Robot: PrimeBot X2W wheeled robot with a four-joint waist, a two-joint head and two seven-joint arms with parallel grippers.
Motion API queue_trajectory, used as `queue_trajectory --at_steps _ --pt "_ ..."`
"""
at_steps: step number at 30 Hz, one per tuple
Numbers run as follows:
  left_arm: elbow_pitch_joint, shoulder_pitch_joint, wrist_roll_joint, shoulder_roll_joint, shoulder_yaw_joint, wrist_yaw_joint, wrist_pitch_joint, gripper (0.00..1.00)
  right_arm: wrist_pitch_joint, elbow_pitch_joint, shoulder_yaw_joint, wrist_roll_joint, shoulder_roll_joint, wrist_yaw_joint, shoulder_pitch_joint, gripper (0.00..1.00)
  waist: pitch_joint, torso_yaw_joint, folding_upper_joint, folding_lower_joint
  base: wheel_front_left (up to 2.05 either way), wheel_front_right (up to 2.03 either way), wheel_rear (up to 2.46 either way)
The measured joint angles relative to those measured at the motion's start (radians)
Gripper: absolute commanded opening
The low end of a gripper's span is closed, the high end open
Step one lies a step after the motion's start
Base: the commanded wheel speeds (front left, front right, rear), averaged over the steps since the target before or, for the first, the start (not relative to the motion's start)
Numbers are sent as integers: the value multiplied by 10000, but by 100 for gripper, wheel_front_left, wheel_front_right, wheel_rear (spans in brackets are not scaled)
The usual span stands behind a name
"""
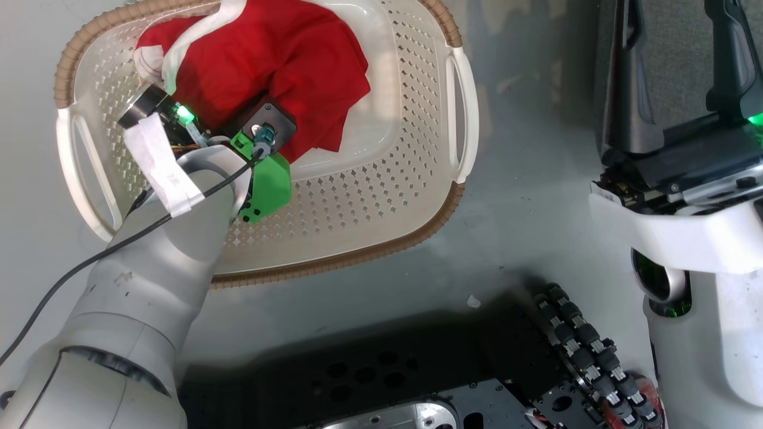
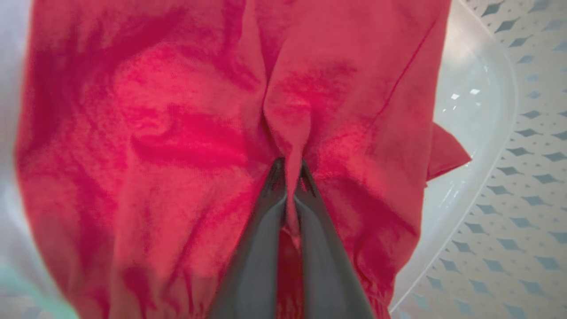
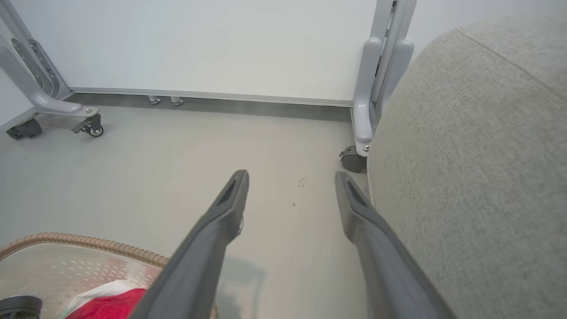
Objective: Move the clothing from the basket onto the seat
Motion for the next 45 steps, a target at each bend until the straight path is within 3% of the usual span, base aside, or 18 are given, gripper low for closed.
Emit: queue_trajectory --at_steps 7,17,26,45 --pt "-750 407 -617 -46 286 -92 -115 0 0 320 -56 94 105 0 -180 100 -471 -38 0 0 0 0 0" --pt "-2491 2519 -2213 -130 1313 -332 -130 0 0 1003 226 -27 165 0 387 100 -2231 118 0 -1 0 0 0" --pt "-4144 4730 -2487 -192 1634 -405 -128 0 0 1735 533 -75 167 0 1669 100 -4454 252 0 -1 0 0 0" --pt "-7432 8330 -2771 -249 2332 -102 -128 0 0 2736 545 372 -12 0 4611 100 -9634 636 0 -2 0 0 0"
